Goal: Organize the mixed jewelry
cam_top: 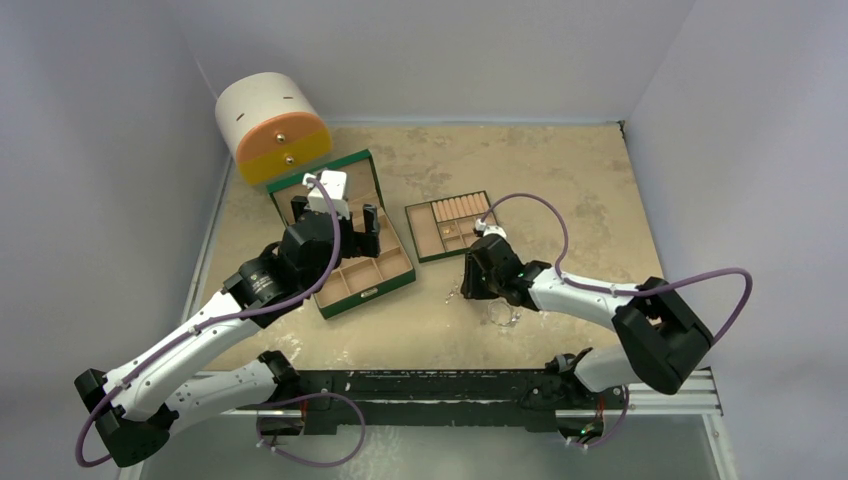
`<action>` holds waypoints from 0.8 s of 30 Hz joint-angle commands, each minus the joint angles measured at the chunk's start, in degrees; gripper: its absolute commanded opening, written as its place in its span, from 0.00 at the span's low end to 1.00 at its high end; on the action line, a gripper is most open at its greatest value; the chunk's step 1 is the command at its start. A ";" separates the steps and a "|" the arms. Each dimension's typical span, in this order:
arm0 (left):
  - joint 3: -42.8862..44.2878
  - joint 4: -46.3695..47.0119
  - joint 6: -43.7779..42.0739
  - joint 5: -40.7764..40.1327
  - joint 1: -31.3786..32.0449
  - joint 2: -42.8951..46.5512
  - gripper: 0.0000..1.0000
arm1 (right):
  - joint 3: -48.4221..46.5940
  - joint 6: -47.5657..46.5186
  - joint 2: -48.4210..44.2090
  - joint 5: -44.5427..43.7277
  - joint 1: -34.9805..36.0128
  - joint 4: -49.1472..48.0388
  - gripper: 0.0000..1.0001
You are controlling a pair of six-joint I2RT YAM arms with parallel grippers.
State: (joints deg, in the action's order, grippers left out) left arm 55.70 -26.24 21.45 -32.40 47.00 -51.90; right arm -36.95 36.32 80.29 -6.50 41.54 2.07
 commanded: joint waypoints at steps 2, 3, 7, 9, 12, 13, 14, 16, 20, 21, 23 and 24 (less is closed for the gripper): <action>2.38 1.28 -0.53 0.28 -0.08 0.21 0.98 | 0.98 3.41 -0.13 -2.56 0.80 -1.80 0.37; 2.33 1.28 -0.53 0.24 -0.13 0.24 0.98 | 1.14 3.55 -0.03 -2.69 0.88 -1.80 0.37; 2.38 1.28 -0.53 0.26 -0.09 0.22 0.98 | 1.33 3.93 0.33 -2.90 1.09 -3.17 0.36; 2.34 1.28 -0.55 0.24 -0.10 0.13 0.98 | 1.27 4.07 0.64 -2.91 1.41 -3.21 0.36; 2.46 1.28 -0.53 0.23 -0.10 0.13 0.98 | 1.18 4.35 0.81 -3.43 1.99 -3.06 0.37; 2.45 1.28 -0.53 0.23 -0.10 0.13 0.98 | 1.16 4.45 0.96 -3.93 2.11 -2.85 0.36; 2.44 1.28 -0.53 0.28 -0.13 0.13 0.98 | 1.15 4.54 1.00 -4.13 2.19 -2.61 0.36; 2.45 1.28 -0.53 0.26 -0.09 0.13 0.98 | 1.02 4.72 1.32 -4.48 2.43 -2.51 0.36; 2.43 1.19 -0.53 0.23 0.00 0.19 0.98 | 0.84 5.20 2.02 -4.74 3.10 -2.59 0.32; 2.41 1.19 -0.53 0.28 -0.11 0.22 0.98 | 0.83 5.29 2.24 -4.82 3.19 -2.59 0.32; 2.44 1.18 -0.53 0.15 -0.14 0.22 0.98 | 0.75 5.42 2.63 -4.96 3.35 -2.59 0.30; 2.43 1.19 -0.53 0.15 -0.11 0.22 0.98 | 0.75 5.48 2.81 -4.95 3.49 -2.59 0.29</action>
State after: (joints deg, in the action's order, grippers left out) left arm 55.75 -26.24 21.45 -32.21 47.00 -51.90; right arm -35.99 40.47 82.15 -9.56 44.38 -0.21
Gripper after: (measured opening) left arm 0.982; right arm 0.303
